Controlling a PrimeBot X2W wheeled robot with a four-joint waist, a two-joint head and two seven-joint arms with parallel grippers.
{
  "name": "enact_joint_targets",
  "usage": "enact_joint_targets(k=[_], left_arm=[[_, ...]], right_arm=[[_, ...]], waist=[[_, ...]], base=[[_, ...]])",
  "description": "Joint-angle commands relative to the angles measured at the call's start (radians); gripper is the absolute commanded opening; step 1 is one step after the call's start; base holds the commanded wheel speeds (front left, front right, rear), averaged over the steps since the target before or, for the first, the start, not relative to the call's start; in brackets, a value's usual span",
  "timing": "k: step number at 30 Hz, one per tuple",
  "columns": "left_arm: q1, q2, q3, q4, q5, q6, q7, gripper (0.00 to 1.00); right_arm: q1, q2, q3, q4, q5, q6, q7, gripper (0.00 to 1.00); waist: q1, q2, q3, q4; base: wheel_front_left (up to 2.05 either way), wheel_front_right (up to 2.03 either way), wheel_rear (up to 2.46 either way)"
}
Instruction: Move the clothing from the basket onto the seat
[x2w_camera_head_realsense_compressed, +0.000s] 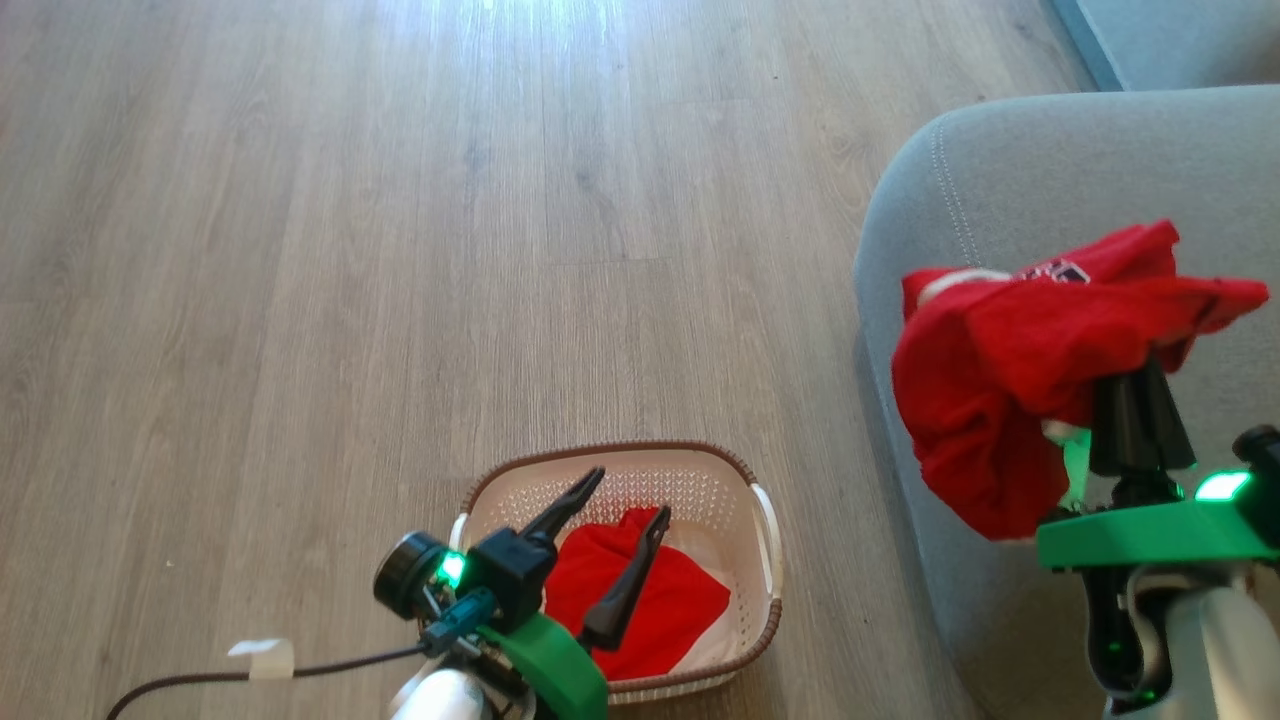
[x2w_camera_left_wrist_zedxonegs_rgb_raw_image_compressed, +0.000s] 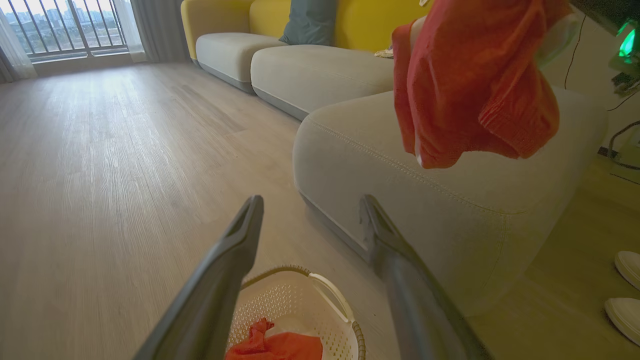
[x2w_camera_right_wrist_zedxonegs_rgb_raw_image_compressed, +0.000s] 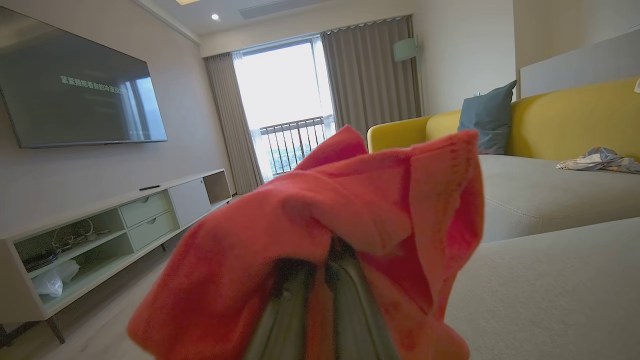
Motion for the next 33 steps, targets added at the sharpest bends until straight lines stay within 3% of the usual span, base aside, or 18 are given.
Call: enact_joint_targets(k=[1, 12, 33], left_arm=[[-0.032, 0.005, 0.034, -0.024, 0.004, 0.0, -0.01, 1.0], [-0.019, 0.009, 0.025, 0.046, -0.001, -0.001, -0.01, 1.0], [-0.016, 0.002, 0.029, 0.058, -0.006, -0.001, -0.01, 1.0]], right_arm=[[-0.023, 0.003, 0.022, -0.029, 0.002, 0.0, -0.007, 0.0], [-0.004, 0.003, -0.013, 0.047, 0.011, 0.0, -0.007, 0.0], [-0.012, 0.003, -0.006, 0.061, 0.01, 0.0, -0.007, 0.0]], waist=[[0.0, 0.0, 0.001, -0.001], [0.0, 0.0, 0.008, -0.005], [0.0, 0.0, 0.006, 0.003]], base=[[0.0, 0.0, 0.0], [0.0, 0.0, 0.0], [0.0, 0.0, 0.0]])
